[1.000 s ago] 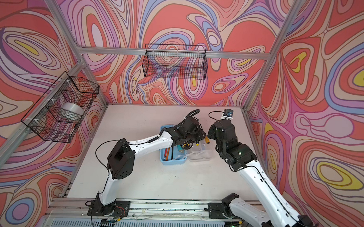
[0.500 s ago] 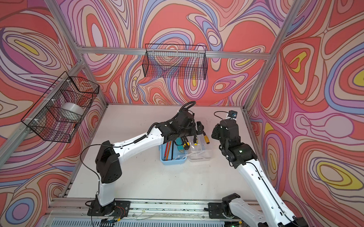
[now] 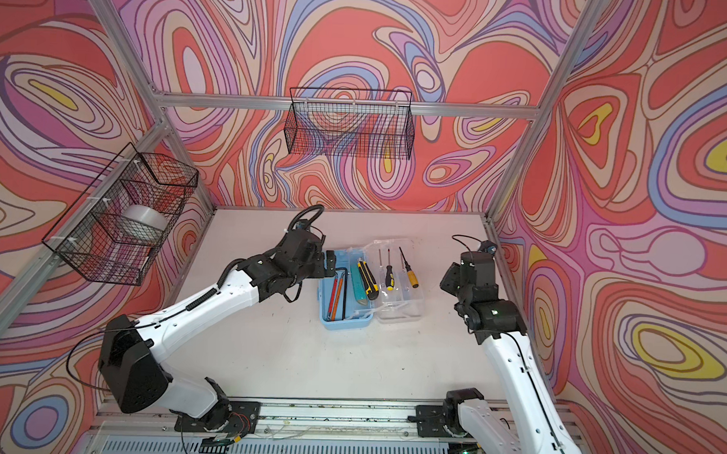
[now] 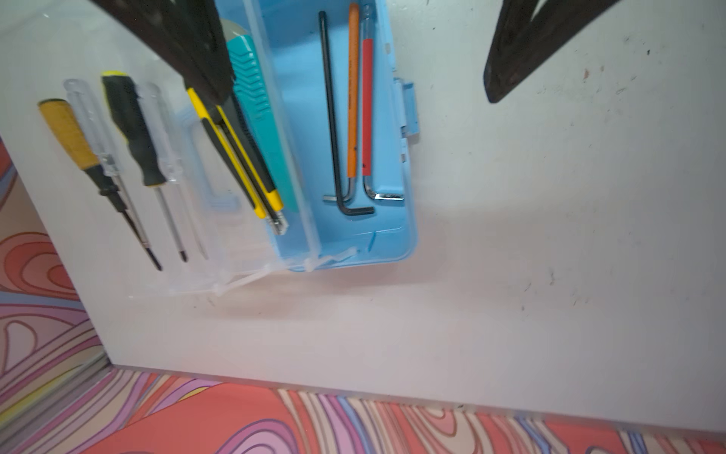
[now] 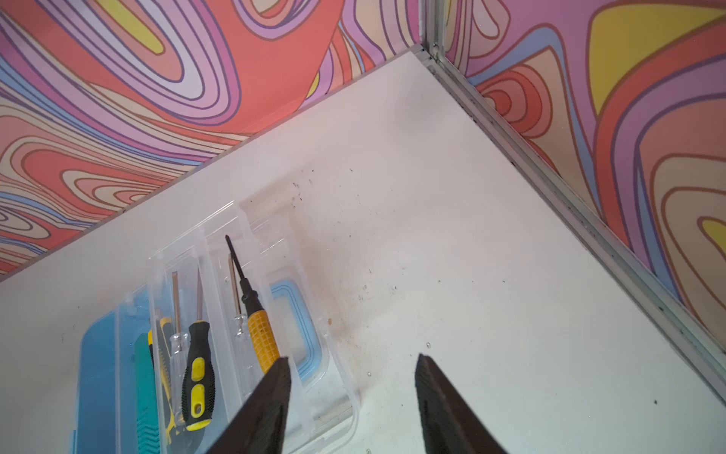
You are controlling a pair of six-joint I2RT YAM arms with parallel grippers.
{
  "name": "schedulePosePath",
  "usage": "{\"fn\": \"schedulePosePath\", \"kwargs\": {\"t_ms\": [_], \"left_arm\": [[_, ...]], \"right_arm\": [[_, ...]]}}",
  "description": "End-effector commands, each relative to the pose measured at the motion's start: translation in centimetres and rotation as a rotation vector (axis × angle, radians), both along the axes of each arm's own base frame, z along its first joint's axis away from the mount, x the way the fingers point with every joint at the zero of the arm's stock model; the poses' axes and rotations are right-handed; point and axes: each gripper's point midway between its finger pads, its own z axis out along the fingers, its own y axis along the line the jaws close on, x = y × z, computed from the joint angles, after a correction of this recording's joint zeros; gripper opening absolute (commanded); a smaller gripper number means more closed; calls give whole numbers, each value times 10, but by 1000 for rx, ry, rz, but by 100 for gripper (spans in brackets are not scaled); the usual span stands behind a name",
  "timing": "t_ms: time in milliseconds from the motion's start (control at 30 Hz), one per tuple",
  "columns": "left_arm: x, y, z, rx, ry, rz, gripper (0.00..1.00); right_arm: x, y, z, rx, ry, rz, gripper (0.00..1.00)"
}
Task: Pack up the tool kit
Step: 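Draw the left gripper back while the right gripper moves to the clear lid edge, then lower the right gripper and close it on the clear lid's edge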
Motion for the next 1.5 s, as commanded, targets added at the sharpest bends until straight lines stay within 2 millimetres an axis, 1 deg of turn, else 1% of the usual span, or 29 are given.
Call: {"fn": "schedulePosePath", "kwargs": {"t_ms": [0,67,100,167,300,400,533,567,733,833,967,1033,1167,1233,1467], "left_arm": [[-13,17,-22,-101,116,-13,100],[-14,27,-31,-79,118,-5,100],[-14,34,-36,-55,125,14,100],[-12,43,-44,-30,139,39,98],[-4,42,-64,-71,171,38,94],[5,34,-76,-131,184,28,90],[19,22,-81,-164,176,-7,87],[25,17,-80,-176,155,-20,86],[43,4,-94,-177,188,-42,82],[53,-1,-97,-181,189,-37,80],[65,-4,-102,-173,196,-24,77],[69,-5,-106,-165,202,-21,75],[76,-6,-117,-161,219,-7,67],[78,-8,-121,-166,225,-2,66],[82,-10,-132,-183,252,16,53]], "right_arm": [[-12,11,-26,118,80,25,51],[-15,17,-38,160,94,41,50],[-18,19,-44,179,94,39,49],[-21,21,-55,200,103,37,48],[-22,22,-85,229,152,28,45],[-17,24,-107,277,175,24,44],[-7,33,-116,331,141,69,43],[-5,35,-118,336,136,79,43],[2,42,-142,374,188,102,46],[6,44,-152,388,201,108,44],[11,48,-156,399,210,133,42],[13,51,-162,405,223,146,42],[17,56,-177,438,248,157,40],[16,58,-186,453,261,152,39],[18,59,-197,480,255,145,35]]}}
